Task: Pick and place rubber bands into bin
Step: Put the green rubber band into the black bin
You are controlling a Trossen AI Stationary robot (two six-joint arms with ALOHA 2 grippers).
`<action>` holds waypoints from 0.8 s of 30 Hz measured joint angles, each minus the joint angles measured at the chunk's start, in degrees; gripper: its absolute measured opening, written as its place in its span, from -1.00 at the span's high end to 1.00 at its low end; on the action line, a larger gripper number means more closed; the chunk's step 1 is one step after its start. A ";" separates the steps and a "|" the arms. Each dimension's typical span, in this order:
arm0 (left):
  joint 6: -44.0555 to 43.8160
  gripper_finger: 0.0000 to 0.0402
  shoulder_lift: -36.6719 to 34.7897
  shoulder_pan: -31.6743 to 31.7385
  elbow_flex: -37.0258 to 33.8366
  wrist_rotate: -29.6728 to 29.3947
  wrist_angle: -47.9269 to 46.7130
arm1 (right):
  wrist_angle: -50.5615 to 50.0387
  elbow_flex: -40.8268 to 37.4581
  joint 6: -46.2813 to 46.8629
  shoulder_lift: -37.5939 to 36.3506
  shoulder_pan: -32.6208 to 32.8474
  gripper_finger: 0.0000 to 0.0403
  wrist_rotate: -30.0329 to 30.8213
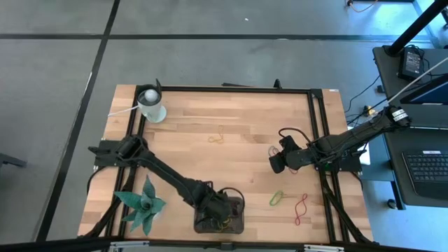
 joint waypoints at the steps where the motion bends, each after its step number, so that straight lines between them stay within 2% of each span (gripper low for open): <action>1: 0.87 0.48 0.00 0.29 0.72 2.56 -1.58 | 0.01 0.00 -0.01 0.00 -0.02 0.91 -0.01; 4: 2.96 0.42 0.00 1.40 3.55 6.68 -6.13 | -0.13 0.00 -0.06 0.00 0.00 0.91 0.01; 11: 9.30 0.48 -0.02 3.60 12.42 4.12 -20.51 | -0.20 0.00 -0.06 0.00 0.00 0.91 0.01; 15: 15.94 0.60 -0.15 4.84 16.08 -1.91 -26.53 | -0.20 0.00 -0.08 0.00 0.00 0.91 0.06; 20: 25.27 0.94 -2.22 8.35 16.28 -2.44 -27.14 | -0.17 0.00 -3.26 0.00 -0.09 0.91 0.60; 24: 29.20 0.99 -3.84 13.53 16.35 -3.80 -27.38 | 0.23 -0.02 -7.63 0.00 -0.09 0.91 0.70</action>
